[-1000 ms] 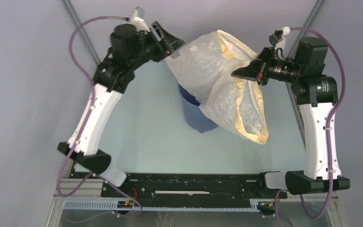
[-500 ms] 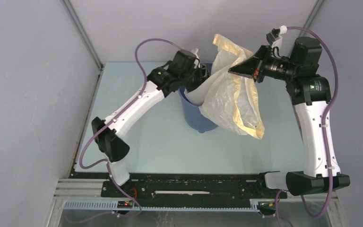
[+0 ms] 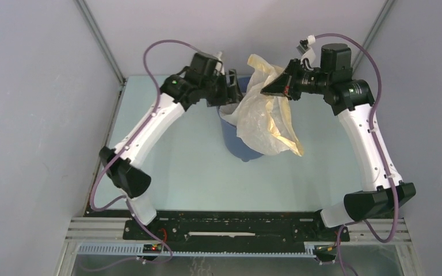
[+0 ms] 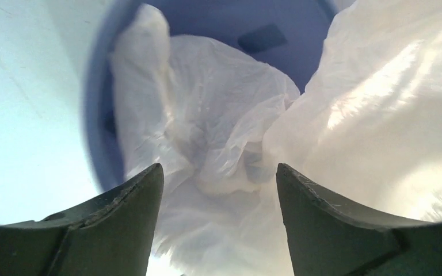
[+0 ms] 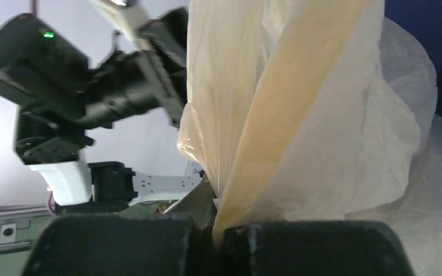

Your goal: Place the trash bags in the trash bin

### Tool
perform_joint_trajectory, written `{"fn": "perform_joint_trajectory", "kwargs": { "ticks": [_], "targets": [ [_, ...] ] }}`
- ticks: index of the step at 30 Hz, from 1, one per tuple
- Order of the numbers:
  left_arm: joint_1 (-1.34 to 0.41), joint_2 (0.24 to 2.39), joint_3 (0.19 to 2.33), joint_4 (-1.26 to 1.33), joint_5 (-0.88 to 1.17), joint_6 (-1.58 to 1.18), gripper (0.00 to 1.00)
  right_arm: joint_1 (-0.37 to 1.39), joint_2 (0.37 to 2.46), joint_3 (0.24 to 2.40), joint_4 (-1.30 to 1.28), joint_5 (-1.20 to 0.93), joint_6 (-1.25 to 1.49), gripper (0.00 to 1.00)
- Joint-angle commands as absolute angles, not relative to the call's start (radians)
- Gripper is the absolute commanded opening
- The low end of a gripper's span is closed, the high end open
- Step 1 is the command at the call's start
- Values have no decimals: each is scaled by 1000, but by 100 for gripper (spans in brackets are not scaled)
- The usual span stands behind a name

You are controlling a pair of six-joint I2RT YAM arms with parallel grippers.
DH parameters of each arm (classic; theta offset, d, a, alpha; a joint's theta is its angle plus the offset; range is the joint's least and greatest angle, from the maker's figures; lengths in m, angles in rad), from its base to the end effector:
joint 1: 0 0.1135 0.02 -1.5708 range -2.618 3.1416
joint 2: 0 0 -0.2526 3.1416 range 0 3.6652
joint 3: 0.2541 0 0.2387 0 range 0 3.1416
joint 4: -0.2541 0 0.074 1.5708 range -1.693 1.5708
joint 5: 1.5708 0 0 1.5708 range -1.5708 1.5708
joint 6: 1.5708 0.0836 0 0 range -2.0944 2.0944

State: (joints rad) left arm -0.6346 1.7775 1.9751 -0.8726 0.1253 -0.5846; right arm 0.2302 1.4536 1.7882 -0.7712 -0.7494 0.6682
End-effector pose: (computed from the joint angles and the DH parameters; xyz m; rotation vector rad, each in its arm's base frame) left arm 0.3233 -0.2510 0.3668 0.1302 2.3595 -0.7713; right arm 0.2903 0.1265 0.4397 -0.0563 2.1300 1.3038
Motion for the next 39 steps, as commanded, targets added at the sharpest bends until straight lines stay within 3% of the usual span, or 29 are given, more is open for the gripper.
{"fn": "perform_joint_trajectory", "kwargs": {
  "ticks": [1, 6, 11, 19, 24, 29, 33, 36, 39],
  "targets": [
    [-586, 1623, 2000, -897, 169, -567, 77, 235, 1469, 1895, -815, -690, 590, 0],
    [-583, 1469, 1812, -829, 147, -627, 76, 232, 1533, 2066, -928, -588, 522, 0],
    [-533, 1355, 1655, -804, 46, -690, 83, 239, 1563, 2122, -894, -492, 537, 0],
    [-509, 1353, 1490, -679, 205, -778, 78, 353, 1618, 2181, -815, -84, 468, 0],
    [-537, 1407, 1482, -668, 247, -771, 70, 384, 1655, 2195, -730, -31, 445, 0],
    [-572, 1364, 1486, -710, 161, -723, 65, 394, 1680, 2194, -616, -64, 455, 0],
    [-594, 1159, 1405, -663, 43, -689, 81, 397, 1690, 2212, -666, -67, 531, 0],
    [-693, 929, 1213, -388, 6, -654, 94, 388, 1651, 2143, -633, -107, 612, 0],
    [-783, 831, 1075, -179, 7, -635, 100, 381, 1613, 2082, -568, -134, 665, 0]
  ]
}}
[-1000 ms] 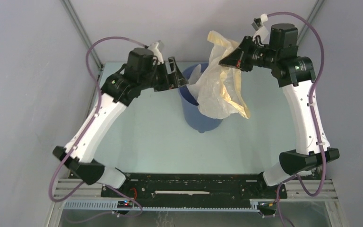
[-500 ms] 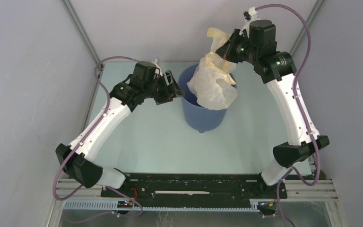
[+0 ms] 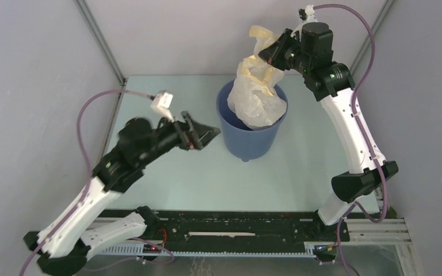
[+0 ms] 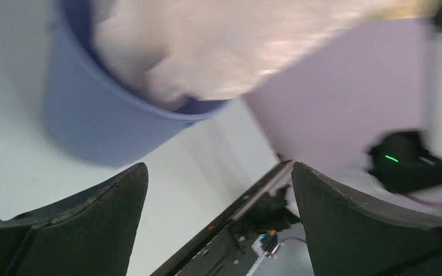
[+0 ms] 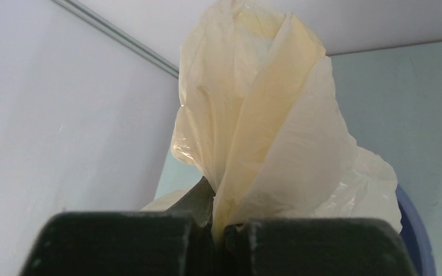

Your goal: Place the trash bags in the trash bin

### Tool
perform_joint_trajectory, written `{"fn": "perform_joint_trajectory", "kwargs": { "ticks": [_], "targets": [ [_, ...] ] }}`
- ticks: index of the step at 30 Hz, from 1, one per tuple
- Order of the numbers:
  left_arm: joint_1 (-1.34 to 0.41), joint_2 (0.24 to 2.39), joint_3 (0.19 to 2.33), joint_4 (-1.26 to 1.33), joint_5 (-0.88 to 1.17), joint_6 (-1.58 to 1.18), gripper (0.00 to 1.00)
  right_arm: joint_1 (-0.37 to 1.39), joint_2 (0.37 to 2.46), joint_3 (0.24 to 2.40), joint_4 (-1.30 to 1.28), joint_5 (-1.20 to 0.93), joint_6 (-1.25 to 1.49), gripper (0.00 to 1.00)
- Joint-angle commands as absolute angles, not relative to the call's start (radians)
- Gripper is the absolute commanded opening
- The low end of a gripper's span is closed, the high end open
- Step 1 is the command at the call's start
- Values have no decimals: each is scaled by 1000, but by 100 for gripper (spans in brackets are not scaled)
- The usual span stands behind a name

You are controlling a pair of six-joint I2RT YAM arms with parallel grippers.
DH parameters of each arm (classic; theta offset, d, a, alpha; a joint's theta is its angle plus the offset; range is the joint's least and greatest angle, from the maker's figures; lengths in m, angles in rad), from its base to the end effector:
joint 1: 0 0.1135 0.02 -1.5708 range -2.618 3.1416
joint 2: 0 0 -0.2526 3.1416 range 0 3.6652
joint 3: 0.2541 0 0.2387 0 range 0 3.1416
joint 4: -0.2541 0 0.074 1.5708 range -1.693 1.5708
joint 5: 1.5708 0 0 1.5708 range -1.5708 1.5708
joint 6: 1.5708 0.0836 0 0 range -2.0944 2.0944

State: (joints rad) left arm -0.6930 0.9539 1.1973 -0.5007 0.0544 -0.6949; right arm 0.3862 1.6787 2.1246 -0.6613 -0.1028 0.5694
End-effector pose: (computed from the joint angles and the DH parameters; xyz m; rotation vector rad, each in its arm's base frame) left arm 0.1786 -0.1542 0.3934 0.0391 1.9528 -1.0037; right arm 0.3518 0.1523 0.4848 0.0930 1.8505 0.7697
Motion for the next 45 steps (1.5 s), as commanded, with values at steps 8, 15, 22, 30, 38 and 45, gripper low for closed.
{"fn": "perform_joint_trajectory", "kwargs": {
  "ticks": [8, 15, 22, 30, 38, 45],
  "targets": [
    [-977, 1057, 1124, 108, -42, -605, 93, 356, 1597, 2066, -561, -194, 737, 0],
    [-918, 1303, 1368, -55, -121, -723, 85, 351, 1556, 2009, -534, -326, 712, 0],
    [-800, 1386, 1416, -285, -103, -761, 83, 334, 1454, 1803, -454, -432, 685, 0],
    [-841, 1189, 1282, -387, -81, -569, 86, 315, 1471, 1741, -501, -463, 586, 0],
    [-794, 902, 1246, -584, -247, -652, 100, 313, 1548, 1797, -654, -474, 443, 0],
    [-555, 1063, 1541, -549, 118, -727, 100, 352, 1671, 1948, -841, -544, 350, 0]
  ]
}}
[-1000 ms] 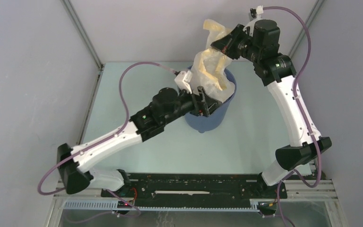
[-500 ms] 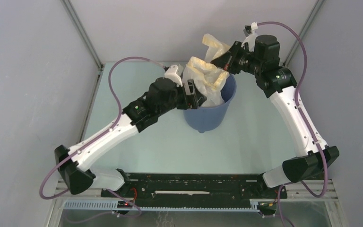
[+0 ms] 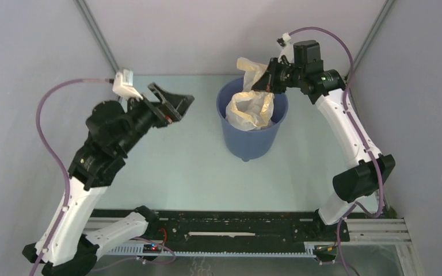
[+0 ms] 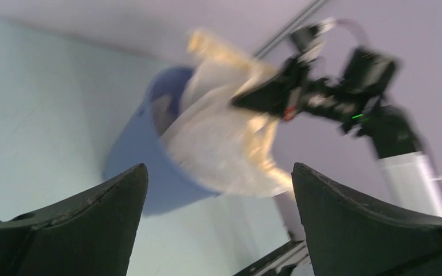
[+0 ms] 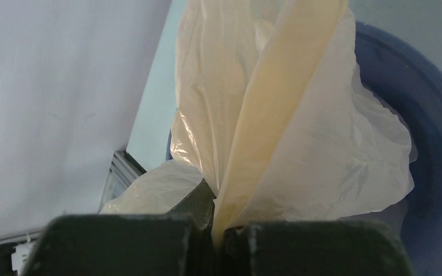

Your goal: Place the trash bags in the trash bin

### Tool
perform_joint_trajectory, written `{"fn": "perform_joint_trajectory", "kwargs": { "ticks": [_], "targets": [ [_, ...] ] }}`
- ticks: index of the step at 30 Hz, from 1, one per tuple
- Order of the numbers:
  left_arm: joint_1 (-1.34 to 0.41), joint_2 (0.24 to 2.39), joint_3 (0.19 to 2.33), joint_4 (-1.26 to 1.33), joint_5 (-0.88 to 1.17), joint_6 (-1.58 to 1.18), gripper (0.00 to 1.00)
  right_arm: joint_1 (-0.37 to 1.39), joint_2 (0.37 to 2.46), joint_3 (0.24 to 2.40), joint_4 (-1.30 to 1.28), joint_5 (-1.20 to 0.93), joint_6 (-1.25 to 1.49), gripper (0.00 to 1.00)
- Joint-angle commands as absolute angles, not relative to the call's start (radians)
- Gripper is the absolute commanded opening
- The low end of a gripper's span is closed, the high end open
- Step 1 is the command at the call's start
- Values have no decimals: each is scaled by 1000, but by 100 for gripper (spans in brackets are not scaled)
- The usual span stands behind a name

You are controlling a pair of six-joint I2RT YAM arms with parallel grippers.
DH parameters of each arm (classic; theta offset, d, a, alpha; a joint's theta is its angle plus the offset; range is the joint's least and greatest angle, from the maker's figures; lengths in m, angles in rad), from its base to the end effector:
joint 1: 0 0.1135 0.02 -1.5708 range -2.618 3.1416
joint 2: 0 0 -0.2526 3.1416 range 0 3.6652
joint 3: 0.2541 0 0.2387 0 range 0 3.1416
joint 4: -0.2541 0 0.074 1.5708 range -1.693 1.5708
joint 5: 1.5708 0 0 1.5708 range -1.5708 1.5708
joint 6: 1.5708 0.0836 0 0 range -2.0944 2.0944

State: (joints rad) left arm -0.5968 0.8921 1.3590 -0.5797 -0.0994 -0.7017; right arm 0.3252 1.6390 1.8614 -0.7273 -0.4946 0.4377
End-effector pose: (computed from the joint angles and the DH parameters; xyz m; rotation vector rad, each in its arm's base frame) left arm 0.1675 -0.1038 0.4500 -0.1705 1.7550 -0.8814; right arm 0.3460 0.1585 0.4036 -0.1973 2.1483 0.9685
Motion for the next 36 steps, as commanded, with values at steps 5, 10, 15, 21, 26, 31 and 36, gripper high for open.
{"fn": "perform_joint_trajectory", "kwargs": {
  "ticks": [5, 10, 15, 21, 26, 31, 36],
  "targets": [
    [-559, 1300, 1700, -551, 329, -807, 89, 382, 1688, 1972, -878, -549, 376, 0],
    [-635, 1502, 1943, -676, 388, -664, 92, 392, 1662, 1950, -854, -576, 416, 0],
    [-695, 1774, 2424, -1164, 216, -422, 87, 396, 1657, 1950, -852, -586, 421, 0],
    [-747, 1782, 2343, -1186, 122, -403, 70, 396, 1657, 1963, -851, -577, 429, 0],
    [-767, 1763, 2267, -1137, 130, -430, 64, 390, 1663, 1976, -851, -576, 438, 0],
    [-759, 1780, 2281, -1143, 79, -461, 28, 394, 1666, 1989, -884, -578, 423, 2],
    [-711, 1772, 2264, -1124, 138, -517, 1, 391, 1620, 1948, -898, -521, 401, 22]
  ]
}}
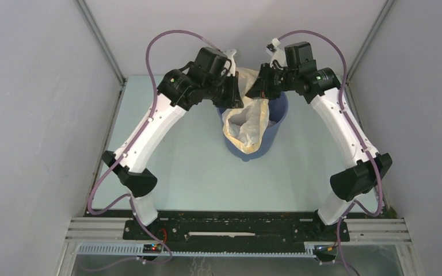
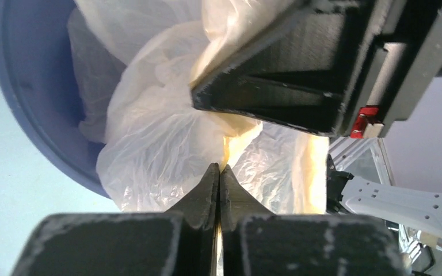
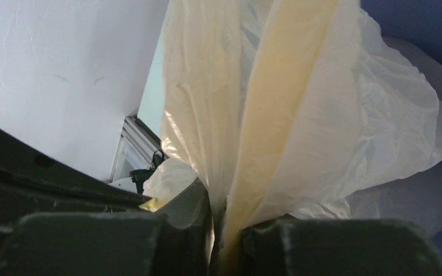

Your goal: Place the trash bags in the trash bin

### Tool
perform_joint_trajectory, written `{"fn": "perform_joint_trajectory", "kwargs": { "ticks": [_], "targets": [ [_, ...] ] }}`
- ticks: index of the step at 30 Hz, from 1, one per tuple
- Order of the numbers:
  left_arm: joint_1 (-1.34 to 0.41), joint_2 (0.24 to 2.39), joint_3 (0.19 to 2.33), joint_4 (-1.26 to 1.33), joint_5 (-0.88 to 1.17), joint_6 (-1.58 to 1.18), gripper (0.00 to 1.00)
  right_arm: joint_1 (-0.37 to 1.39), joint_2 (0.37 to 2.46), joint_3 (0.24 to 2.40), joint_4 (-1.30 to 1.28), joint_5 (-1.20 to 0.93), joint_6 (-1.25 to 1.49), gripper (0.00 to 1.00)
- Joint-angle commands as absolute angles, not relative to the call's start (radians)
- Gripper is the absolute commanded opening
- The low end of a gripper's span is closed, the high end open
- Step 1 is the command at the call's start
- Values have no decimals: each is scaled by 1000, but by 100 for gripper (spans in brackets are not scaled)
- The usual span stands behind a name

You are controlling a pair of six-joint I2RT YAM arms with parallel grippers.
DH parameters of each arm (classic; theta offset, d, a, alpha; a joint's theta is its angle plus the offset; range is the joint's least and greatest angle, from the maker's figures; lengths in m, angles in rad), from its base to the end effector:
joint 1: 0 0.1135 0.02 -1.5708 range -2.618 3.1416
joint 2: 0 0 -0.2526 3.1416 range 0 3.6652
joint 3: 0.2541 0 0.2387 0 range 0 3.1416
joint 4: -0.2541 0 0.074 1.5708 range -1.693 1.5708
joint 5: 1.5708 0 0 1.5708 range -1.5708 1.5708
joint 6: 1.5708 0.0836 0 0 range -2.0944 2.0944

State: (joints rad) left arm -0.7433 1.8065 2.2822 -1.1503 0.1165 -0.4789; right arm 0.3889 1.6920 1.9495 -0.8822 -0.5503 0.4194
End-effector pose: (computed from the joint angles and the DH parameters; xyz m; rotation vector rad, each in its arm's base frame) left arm 0.2728 -0.2640 0.4202 0.3767 2.3307 -0.7637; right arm 0.3318 0.1832 0.3962 -0.2927 2.2698 1.0438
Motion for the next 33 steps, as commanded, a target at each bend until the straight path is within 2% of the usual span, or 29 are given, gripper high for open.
{"fn": "perform_joint_trajectory", "kwargs": {
  "ticks": [1, 5, 8, 12, 13, 14, 15, 17, 21, 27, 31, 33],
  "targets": [
    [-705, 1760, 2248, -1110, 143, -526, 0, 389, 1613, 1943, -905, -508, 400, 29],
    [-672, 1689, 2128, -1017, 201, -601, 0, 373, 1594, 1940, -960, -463, 393, 58],
    [-652, 1615, 1995, -907, 219, -665, 0, 359, 1566, 1912, -980, -454, 369, 71],
    [-631, 1528, 1831, -789, 215, -716, 0, 334, 1531, 1878, -979, -468, 370, 78],
    [-624, 1510, 1800, -771, 219, -727, 0, 331, 1522, 1877, -981, -465, 372, 83],
    [-617, 1493, 1769, -752, 223, -737, 0, 328, 1514, 1875, -984, -455, 371, 95],
    [-609, 1475, 1739, -733, 228, -749, 0, 326, 1506, 1873, -989, -434, 367, 99],
    [-593, 1442, 1685, -685, 250, -777, 0, 324, 1489, 1851, -990, -379, 358, 100],
    [-568, 1384, 1578, -579, 294, -858, 0, 327, 1468, 1800, -995, -312, 414, 89],
    [-546, 1331, 1455, -425, 296, -971, 0, 377, 1331, 1641, -921, -217, 546, 84],
    [-544, 1284, 1380, -365, 219, -1001, 0, 402, 1242, 1535, -838, -199, 585, 69],
    [-538, 1257, 1341, -333, 178, -1018, 0, 400, 1223, 1513, -824, -198, 579, 56]
  ]
}}
